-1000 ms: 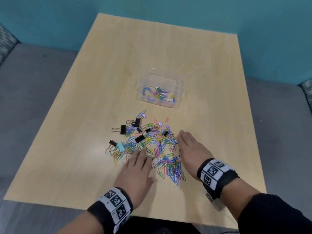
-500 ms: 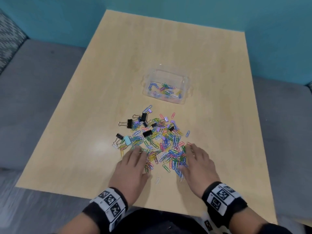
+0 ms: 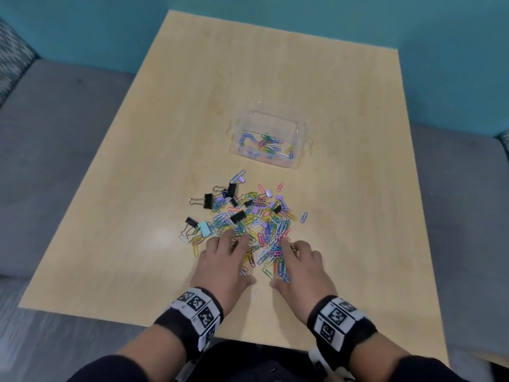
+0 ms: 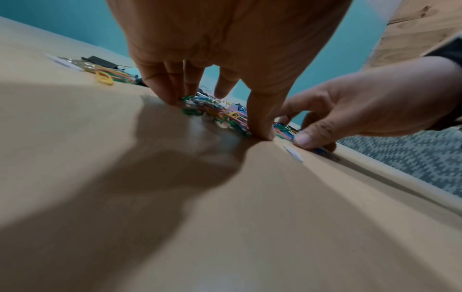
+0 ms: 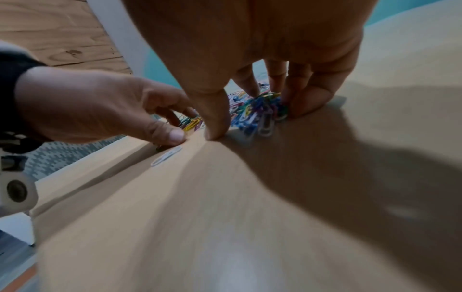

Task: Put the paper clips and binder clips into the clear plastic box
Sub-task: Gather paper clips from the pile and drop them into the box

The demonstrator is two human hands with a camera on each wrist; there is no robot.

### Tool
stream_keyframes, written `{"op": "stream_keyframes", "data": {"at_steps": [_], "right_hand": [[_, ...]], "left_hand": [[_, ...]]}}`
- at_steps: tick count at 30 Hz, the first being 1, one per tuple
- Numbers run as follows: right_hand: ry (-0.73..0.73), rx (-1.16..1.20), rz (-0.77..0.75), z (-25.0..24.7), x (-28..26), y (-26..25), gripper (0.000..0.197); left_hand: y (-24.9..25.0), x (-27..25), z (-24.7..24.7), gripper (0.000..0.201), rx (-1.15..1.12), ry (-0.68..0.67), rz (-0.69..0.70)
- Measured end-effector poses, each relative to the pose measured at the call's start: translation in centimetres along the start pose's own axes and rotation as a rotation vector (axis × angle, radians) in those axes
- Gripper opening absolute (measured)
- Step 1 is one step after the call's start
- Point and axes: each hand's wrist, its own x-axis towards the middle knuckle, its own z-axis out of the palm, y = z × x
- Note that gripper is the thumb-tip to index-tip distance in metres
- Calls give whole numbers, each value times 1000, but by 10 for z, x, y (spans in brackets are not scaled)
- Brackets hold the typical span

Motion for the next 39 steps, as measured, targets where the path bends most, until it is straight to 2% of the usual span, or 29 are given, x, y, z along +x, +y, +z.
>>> {"op": "stream_keyframes", "data": {"at_steps": [6,10,15,19,22,26,30,33,36,39], "right_hand": [[65,18,-63,1,31,-10,47],[66,-63,-121,1,37,-3,41],[55,-126,-155,-3,39,1,33],[42,-99,-160,-8,39,4,22],[11,-42,-149,-15,37,3,5],[-2,82,-91,-23,33,6,7],[-57,187,-72,-33,34,11,11],[-134,283,-36,-41,37,16,10],[-237,665,110,-52,41,19,10],[-335,946,175,-69,48,21,8]], "left_hand": [[9,21,2,52,-6,86,85],[6,23,3,29,-5,71,104],[2,24,2,36,24,12,131],[-5,22,-1,36,2,28,123],[-8,20,-2,27,-123,61,126],[-10,18,-7,13,-260,74,60],[-13,18,-18,14,-427,67,-24],[-16,20,-28,20,-587,-16,-144],[-17,23,-43,22,-923,-113,-310],[-11,31,-67,12,-1158,-132,-330]]}}
